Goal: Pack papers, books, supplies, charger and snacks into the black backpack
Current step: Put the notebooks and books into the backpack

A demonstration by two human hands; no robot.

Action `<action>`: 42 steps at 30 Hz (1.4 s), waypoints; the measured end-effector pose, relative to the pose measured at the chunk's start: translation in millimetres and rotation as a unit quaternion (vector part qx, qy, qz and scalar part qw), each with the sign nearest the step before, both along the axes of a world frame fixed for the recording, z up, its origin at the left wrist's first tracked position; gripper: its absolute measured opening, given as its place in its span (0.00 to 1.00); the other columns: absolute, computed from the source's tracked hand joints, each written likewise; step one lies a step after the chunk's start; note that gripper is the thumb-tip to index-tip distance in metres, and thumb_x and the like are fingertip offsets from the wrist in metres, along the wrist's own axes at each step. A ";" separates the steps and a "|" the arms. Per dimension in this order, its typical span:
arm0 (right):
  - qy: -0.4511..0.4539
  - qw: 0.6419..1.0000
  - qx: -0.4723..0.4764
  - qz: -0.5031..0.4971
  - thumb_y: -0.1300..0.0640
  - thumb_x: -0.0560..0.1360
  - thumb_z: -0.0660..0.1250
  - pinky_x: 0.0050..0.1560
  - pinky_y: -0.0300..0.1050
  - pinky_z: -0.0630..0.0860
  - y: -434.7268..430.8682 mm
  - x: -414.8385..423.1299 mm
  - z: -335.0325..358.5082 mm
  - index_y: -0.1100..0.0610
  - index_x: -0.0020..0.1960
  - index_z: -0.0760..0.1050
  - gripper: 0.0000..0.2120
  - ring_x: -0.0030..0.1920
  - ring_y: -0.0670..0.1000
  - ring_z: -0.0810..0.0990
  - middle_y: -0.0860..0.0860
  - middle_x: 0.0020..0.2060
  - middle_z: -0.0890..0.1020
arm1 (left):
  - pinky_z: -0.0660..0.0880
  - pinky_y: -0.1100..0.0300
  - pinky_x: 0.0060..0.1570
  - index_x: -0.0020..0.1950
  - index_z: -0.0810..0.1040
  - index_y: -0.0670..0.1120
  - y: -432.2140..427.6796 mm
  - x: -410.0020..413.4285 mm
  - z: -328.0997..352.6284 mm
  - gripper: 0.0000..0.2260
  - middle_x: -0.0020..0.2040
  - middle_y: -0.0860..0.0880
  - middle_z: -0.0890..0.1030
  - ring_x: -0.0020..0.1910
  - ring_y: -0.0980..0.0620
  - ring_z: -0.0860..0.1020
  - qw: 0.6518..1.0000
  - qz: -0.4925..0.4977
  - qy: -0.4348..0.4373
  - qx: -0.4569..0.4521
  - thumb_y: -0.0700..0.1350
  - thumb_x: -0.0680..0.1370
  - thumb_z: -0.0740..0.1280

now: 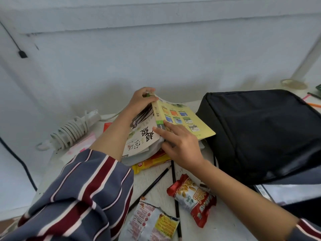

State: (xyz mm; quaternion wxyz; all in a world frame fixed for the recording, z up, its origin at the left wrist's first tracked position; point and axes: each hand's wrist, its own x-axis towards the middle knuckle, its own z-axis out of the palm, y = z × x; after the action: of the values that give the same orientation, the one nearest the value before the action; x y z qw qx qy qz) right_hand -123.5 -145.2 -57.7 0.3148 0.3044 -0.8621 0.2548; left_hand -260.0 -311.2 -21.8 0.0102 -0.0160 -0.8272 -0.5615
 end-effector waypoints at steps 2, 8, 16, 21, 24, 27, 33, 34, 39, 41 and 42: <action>0.042 0.999 -0.018 0.010 0.58 0.72 0.62 0.36 0.46 0.79 0.0 0.5 0.8 0.52 0.57 0.80 0.15 0.46 0.58 0.82 0.60 0.51 0.82 | 0.76 0.51 0.57 0.55 0.77 0.53 3.0 4.9 4.3 0.12 0.56 0.43 0.76 0.54 0.45 0.79 1.000 0.012 0.014 0.026 0.42 0.73 0.69; 0.123 0.991 -0.035 0.030 0.55 0.80 0.53 0.38 0.46 0.78 -1.0 5.3 4.2 0.51 0.62 0.69 0.13 0.45 0.58 0.81 0.61 0.52 0.82 | 0.76 0.63 0.43 0.58 0.76 0.51 10.8 21.3 21.0 0.13 0.56 0.42 0.76 0.44 0.52 0.79 0.997 0.015 0.048 0.061 0.42 0.74 0.69; 0.162 0.983 -0.066 0.047 0.57 0.80 0.55 0.42 0.49 0.78 1.5 8.6 11.8 0.53 0.60 0.71 0.11 0.45 0.59 0.81 0.62 0.52 0.82 | 0.75 0.69 0.40 0.61 0.75 0.50 11.5 37.2 32.9 0.17 0.49 0.45 0.76 0.41 0.56 0.78 0.989 0.050 0.079 0.112 0.41 0.73 0.70; 0.173 0.978 -0.090 0.077 0.59 0.80 0.53 0.43 0.50 0.77 2.5 10.1 18.5 0.55 0.58 0.72 0.11 0.46 0.60 0.81 0.63 0.51 0.81 | 0.74 0.67 0.40 0.61 0.74 0.50 7.4 44.1 40.8 0.17 0.47 0.44 0.75 0.40 0.55 0.77 0.986 0.065 0.094 0.118 0.42 0.73 0.70; 0.176 0.975 -0.099 0.096 0.60 0.80 0.53 0.45 0.48 0.77 3.0 12.1 24.5 0.56 0.58 0.71 0.11 0.46 0.59 0.79 0.64 0.52 0.81 | 0.74 0.67 0.41 0.63 0.73 0.49 6.4 50.1 48.3 0.19 0.46 0.45 0.75 0.41 0.55 0.77 0.985 0.070 0.102 0.123 0.42 0.73 0.70; 0.172 0.971 -0.118 0.114 0.60 0.80 0.52 0.47 0.47 0.76 4.1 13.8 30.4 0.56 0.58 0.71 0.12 0.47 0.58 0.79 0.64 0.52 0.81 | 0.73 0.69 0.39 0.63 0.73 0.49 8.5 56.6 57.7 0.20 0.46 0.46 0.75 0.40 0.56 0.77 0.981 0.079 0.119 0.131 0.42 0.73 0.71; 0.161 0.954 -0.207 0.146 0.68 0.74 0.55 0.45 0.50 0.77 9.9 20.6 51.0 0.60 0.58 0.72 0.15 0.46 0.56 0.80 0.61 0.52 0.81 | 0.72 0.71 0.36 0.65 0.73 0.50 15.7 69.2 82.2 0.21 0.42 0.48 0.75 0.38 0.57 0.77 0.975 0.093 0.139 0.149 0.44 0.73 0.71; 0.145 0.945 -0.249 0.154 0.69 0.74 0.54 0.45 0.46 0.77 9.7 24.3 58.5 0.61 0.57 0.72 0.15 0.45 0.52 0.80 0.55 0.52 0.81 | 0.72 0.71 0.37 0.66 0.72 0.49 17.8 72.2 88.5 0.21 0.40 0.48 0.75 0.38 0.58 0.77 0.972 0.088 0.147 0.160 0.44 0.73 0.71; 0.001 0.838 -0.529 0.130 0.72 0.71 0.54 0.41 0.32 0.72 29.3 38.2 112.6 0.50 0.47 0.80 0.23 0.40 0.38 0.76 0.37 0.41 0.80 | 0.70 0.60 0.62 0.73 0.65 0.50 14.1 81.9 116.0 0.28 0.48 0.42 0.76 0.53 0.53 0.78 0.969 0.045 0.172 0.174 0.46 0.74 0.70; -0.068 0.776 -0.619 0.099 0.72 0.72 0.54 0.40 0.36 0.74 44.1 39.6 130.2 0.48 0.44 0.79 0.23 0.41 0.42 0.78 0.40 0.42 0.81 | 0.69 0.61 0.60 0.76 0.56 0.52 16.2 89.2 120.9 0.34 0.53 0.43 0.76 0.54 0.52 0.76 0.977 0.023 0.178 0.113 0.45 0.74 0.70; -0.097 0.749 -0.648 0.099 0.72 0.72 0.53 0.40 0.37 0.74 51.2 39.3 135.3 0.50 0.44 0.79 0.22 0.42 0.44 0.78 0.43 0.43 0.81 | 0.68 0.61 0.61 0.76 0.51 0.54 17.9 93.4 123.2 0.37 0.58 0.46 0.74 0.56 0.53 0.75 0.983 0.011 0.169 0.073 0.46 0.74 0.70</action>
State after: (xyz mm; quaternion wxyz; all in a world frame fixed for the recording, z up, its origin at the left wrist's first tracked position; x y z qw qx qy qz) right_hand -84.2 -94.0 77.6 0.3244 0.0850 -0.4809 0.8101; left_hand -166.5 -293.3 101.4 0.1576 -0.1008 -0.7704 -0.6095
